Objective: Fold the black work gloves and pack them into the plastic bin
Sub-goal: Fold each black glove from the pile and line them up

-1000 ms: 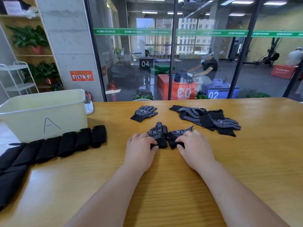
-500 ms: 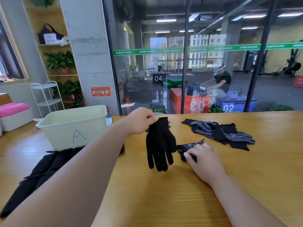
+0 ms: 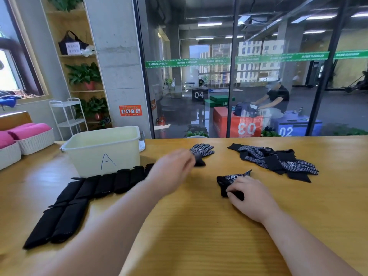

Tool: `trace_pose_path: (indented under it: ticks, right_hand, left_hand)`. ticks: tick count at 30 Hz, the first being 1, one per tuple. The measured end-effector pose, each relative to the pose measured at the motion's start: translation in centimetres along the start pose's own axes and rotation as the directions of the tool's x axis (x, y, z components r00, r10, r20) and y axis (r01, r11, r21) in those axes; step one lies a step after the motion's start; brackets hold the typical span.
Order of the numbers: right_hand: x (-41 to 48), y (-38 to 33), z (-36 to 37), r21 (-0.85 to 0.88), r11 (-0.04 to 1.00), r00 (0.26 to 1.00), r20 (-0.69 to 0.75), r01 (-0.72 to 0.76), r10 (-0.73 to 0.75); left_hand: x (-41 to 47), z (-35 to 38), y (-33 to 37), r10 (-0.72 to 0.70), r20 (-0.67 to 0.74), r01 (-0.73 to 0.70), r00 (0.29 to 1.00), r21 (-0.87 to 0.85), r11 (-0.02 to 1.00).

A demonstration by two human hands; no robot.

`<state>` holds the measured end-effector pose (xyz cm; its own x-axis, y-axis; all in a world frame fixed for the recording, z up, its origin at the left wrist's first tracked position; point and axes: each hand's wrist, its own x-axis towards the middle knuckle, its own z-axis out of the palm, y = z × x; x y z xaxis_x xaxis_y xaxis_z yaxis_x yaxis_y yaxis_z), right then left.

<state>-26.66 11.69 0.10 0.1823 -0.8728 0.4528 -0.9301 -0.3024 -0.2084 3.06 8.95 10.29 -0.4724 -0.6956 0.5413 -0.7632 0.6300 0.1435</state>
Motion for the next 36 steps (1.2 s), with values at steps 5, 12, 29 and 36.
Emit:
trace_pose_path:
  ticks: [5,12,29,36]
  right_hand:
    - [-0.1,-0.2,0.0,0.028,0.999,1.000,0.000,0.025,-0.025]
    - [0.0,-0.9,0.0,0.045,0.996,0.996,0.040,0.072,-0.074]
    - [0.4,-2.4,-3.1,0.139,0.990,0.993,0.118,-0.032,0.016]
    - [4.1,-6.3,-14.9,0.380,0.918,0.974,0.223,-0.114,0.028]
  left_hand:
    - [-6.0,5.3,-0.5,-0.053,0.318,0.054,0.947,0.005,0.999]
    - [-5.3,7.0,-0.8,-0.211,0.419,0.213,0.883,0.043,0.976]
    - [-6.1,8.5,-1.4,-0.226,0.375,0.219,0.899,0.061,0.974]
    - [-6.2,8.6,-1.9,-0.249,0.307,0.267,0.918,-0.017,0.963]
